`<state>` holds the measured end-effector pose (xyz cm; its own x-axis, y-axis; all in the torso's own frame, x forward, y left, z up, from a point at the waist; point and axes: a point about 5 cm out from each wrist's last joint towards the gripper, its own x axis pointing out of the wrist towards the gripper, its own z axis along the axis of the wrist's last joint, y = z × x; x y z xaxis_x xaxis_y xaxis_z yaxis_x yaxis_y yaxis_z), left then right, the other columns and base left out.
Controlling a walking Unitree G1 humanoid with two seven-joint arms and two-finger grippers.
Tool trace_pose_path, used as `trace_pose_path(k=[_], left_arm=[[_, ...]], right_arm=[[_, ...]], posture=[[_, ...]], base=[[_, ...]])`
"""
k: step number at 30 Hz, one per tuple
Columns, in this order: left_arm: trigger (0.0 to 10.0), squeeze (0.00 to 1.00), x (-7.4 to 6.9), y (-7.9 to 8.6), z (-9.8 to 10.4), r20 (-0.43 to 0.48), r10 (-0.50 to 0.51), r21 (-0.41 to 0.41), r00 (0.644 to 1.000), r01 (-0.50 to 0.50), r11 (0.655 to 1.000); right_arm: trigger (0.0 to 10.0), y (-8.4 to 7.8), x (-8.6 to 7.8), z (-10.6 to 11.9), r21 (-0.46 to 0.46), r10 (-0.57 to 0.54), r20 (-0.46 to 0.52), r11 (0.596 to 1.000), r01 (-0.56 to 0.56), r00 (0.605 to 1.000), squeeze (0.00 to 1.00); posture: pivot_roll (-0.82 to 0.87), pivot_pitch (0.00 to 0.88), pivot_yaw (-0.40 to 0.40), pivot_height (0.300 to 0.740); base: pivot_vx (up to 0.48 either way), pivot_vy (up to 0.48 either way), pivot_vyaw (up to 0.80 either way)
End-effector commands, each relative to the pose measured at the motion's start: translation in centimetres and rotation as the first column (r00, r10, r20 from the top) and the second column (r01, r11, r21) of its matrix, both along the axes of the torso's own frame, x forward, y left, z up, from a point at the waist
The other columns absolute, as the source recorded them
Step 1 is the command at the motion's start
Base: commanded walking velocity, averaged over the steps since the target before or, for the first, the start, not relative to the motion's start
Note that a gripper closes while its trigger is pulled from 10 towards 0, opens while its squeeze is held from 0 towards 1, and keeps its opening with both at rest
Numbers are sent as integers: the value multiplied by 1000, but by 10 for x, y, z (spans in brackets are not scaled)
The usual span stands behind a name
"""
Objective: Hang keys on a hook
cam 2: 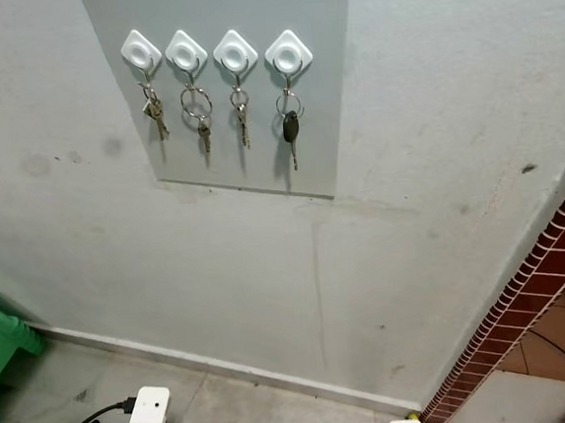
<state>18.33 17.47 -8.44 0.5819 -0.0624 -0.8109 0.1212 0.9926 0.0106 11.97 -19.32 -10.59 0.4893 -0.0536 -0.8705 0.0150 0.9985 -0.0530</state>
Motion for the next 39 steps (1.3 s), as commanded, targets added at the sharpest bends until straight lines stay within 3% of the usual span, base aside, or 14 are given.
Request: trace_pose_path(k=[1, 27, 32, 39], left_arm=[[10000, 0, -2, 5, 0, -9, -2, 17, 1000, 2, 1000], [10000, 0, 1, 5, 1, -2, -23, 14, 1000, 23, 1000], [10000, 0, 5, 3, 3, 4, -130, 36, 992, 130, 991], [10000, 0, 5, 3, 4, 5, -148, 42, 989, 148, 988]], right_arm=[[10000, 7, -11, -4, 18, 23, -47, 1000, -22, 999, 0], [10000, 8, -14, -5, 11, 34, -58, 999, -33, 998, 0], [10000, 6, -8, -3, -10, 127, -53, 992, -128, 990, 0], [10000, 3, -5, -3, -18, 135, -52, 990, -136, 989, 0]], posture=[[-78, 0, 54, 740], [-80, 0, 61, 740], [-83, 0, 63, 740], [-83, 0, 64, 740]], base=[[0, 0, 0], [0, 0, 0], [0, 0, 0], [0, 0, 0]])
